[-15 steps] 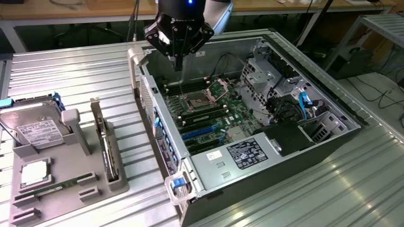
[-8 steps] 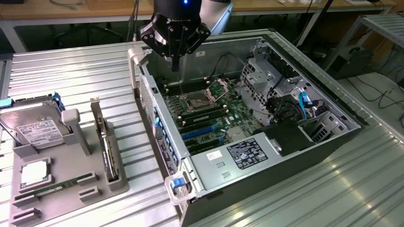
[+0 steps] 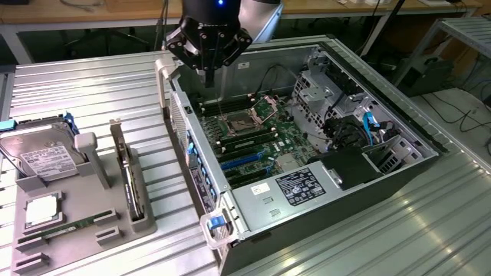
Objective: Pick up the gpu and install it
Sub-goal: 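Reach for the gpu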
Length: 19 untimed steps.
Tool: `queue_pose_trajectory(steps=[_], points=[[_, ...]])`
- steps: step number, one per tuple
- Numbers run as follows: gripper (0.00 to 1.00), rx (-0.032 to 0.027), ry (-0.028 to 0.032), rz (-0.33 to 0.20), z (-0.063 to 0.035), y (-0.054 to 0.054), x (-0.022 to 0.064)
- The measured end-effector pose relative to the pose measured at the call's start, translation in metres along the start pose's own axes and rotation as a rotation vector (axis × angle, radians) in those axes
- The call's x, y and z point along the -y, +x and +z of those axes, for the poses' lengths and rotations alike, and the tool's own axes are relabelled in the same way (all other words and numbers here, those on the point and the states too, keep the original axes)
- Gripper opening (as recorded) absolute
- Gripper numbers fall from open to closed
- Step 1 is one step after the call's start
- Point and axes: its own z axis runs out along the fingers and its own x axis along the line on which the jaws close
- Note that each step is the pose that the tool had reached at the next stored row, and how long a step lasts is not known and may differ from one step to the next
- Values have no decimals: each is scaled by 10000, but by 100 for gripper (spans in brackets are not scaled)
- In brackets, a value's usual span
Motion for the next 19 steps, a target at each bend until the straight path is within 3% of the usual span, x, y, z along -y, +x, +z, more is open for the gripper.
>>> queue_pose_trajectory(steps=[19], points=[[11, 0, 0, -1, -3, 118, 9]])
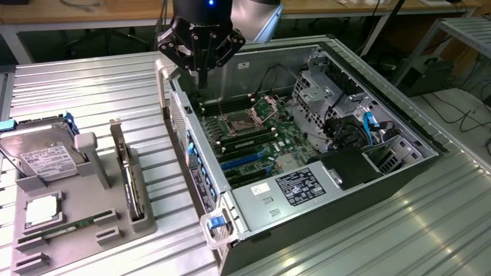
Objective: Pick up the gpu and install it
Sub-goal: 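Reach for the gpu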
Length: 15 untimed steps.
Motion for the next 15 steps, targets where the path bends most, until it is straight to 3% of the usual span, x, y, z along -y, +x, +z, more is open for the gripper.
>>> queue_pose_trajectory(steps=[15], points=[[11, 0, 1, 0, -3, 104, 8]])
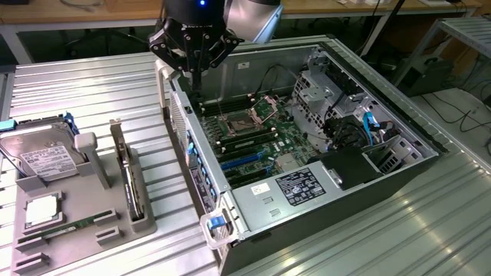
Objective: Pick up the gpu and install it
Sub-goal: 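Reach for the gpu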
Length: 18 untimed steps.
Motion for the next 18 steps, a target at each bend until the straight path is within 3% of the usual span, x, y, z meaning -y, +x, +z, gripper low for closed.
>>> queue_pose_trajectory(steps=[18], points=[[11, 0, 0, 0, -3, 94, 7]])
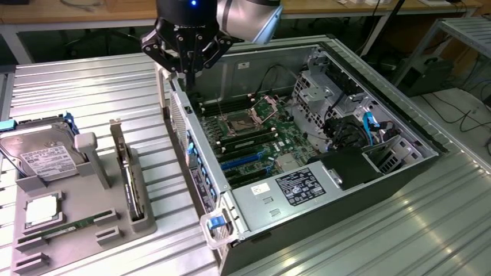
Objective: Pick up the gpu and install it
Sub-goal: 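Reach for the gpu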
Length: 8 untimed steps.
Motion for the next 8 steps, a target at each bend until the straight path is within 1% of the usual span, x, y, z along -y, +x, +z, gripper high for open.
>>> queue_pose_trajectory(steps=[8], points=[[11, 0, -1, 0, -2, 57, 4]])
